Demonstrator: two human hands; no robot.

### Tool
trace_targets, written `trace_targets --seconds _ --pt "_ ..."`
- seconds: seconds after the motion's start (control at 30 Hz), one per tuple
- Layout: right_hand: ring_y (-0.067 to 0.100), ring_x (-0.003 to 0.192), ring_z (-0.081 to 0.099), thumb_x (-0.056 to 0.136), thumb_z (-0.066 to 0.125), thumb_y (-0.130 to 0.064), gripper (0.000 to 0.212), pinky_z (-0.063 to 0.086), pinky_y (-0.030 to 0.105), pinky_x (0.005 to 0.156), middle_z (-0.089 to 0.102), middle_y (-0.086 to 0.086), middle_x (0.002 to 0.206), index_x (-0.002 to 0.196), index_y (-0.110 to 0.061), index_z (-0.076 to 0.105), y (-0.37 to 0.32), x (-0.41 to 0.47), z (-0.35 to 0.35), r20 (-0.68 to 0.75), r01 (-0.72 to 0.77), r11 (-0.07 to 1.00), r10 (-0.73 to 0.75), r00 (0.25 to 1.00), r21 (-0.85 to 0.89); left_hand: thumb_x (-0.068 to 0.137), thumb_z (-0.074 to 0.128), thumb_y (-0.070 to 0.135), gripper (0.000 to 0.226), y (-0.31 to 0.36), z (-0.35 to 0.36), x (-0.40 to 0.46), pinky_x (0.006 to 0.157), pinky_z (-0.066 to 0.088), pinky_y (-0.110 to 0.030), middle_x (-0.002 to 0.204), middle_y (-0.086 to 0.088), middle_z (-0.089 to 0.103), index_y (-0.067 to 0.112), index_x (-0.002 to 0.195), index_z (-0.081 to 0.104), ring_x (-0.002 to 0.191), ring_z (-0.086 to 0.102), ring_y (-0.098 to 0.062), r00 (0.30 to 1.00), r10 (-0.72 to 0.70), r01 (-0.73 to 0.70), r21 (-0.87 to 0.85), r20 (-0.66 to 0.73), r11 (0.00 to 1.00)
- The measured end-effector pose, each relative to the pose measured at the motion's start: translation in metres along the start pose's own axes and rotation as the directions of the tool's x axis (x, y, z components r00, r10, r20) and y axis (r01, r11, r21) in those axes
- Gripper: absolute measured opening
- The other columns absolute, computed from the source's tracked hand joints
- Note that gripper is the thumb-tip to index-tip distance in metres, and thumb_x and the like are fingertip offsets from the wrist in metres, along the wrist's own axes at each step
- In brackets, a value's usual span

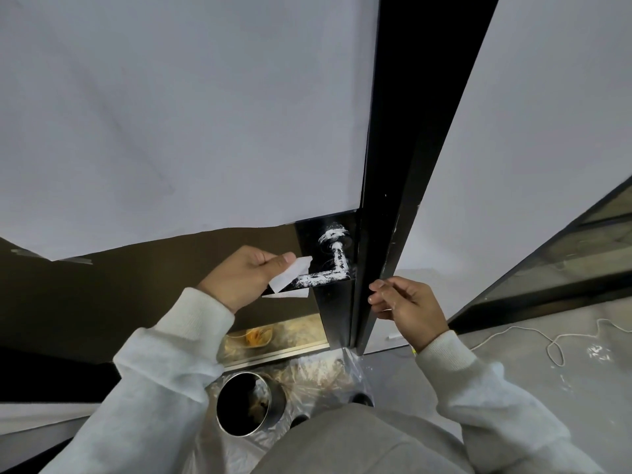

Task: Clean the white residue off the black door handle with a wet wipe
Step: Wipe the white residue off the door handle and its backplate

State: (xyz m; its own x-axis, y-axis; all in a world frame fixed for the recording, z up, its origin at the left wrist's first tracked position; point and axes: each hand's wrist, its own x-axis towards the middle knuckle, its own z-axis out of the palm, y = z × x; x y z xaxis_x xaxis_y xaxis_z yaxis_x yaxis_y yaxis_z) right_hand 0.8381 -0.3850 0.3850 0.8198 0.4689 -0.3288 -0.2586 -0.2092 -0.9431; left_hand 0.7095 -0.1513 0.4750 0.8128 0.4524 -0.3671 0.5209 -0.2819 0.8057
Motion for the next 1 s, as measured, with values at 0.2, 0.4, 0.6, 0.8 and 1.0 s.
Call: trace_targets --seconds 0.2,0.4,0.6,0.8,1.0 --pt "0.020 0.067 0.066 0.095 0.061 -0.015 0.019 0.059 0.037 0.071 0.074 0.010 0.073 0.082 -0.010 0.074 0.000 0.000 0.004 0.023 -0.019 1.000 0.020 1.000 -0.011 0.086 0.068 0.050 0.039 -0.004 0.003 -0.001 0.076 0.052 -0.023 0.079 0.002 0.079 0.014 0.087 0.083 0.075 0.071 -0.011 0.990 0.121 -0.125 0.050 0.077 0.991" --pt "0.021 0.068 0.066 0.096 0.060 -0.014 0.017 0.057 0.031 0.067 0.073 0.008 0.073 0.088 -0.011 0.075 -0.014 -0.003 0.008 0.043 0.014 0.998 -0.017 0.999 0.063 0.081 0.081 0.029 0.019 -0.010 0.012 -0.002 0.087 0.056 -0.029 0.094 0.012 0.080 0.026 0.100 0.081 0.092 0.074 -0.005 0.983 0.183 -0.182 0.080 -0.013 0.980" --pt "0.023 0.071 0.069 0.099 0.057 -0.013 0.017 0.061 0.033 0.072 0.074 0.006 0.079 0.103 -0.012 0.074 -0.035 -0.008 0.022 0.080 0.119 0.976 -0.135 0.988 0.180 0.088 0.075 0.031 0.016 -0.009 0.025 -0.001 0.061 0.047 -0.018 0.069 0.009 0.077 0.018 0.083 0.083 0.060 0.066 -0.002 0.967 0.197 -0.198 0.011 -0.164 0.980" --pt "0.021 0.075 0.074 0.095 0.063 -0.008 0.017 0.062 0.034 0.075 0.077 0.002 0.079 0.102 -0.017 0.076 -0.036 -0.010 0.030 0.078 0.175 0.969 -0.191 0.978 0.177 0.082 0.079 0.012 0.020 -0.016 0.009 -0.003 0.074 0.056 -0.024 0.094 0.002 0.081 0.017 0.101 0.080 0.086 0.076 -0.013 0.989 0.138 -0.131 -0.133 0.044 0.982" --pt "0.024 0.075 0.074 0.094 0.065 -0.010 0.015 0.062 0.039 0.077 0.077 0.004 0.080 0.099 -0.017 0.077 -0.037 -0.009 0.031 0.060 0.158 0.968 -0.172 0.983 0.193 0.070 0.080 0.057 0.033 -0.027 0.020 -0.004 0.090 0.056 -0.041 0.093 0.019 0.078 0.047 0.101 0.075 0.099 0.070 -0.017 0.944 0.301 -0.250 0.298 -0.139 0.921"
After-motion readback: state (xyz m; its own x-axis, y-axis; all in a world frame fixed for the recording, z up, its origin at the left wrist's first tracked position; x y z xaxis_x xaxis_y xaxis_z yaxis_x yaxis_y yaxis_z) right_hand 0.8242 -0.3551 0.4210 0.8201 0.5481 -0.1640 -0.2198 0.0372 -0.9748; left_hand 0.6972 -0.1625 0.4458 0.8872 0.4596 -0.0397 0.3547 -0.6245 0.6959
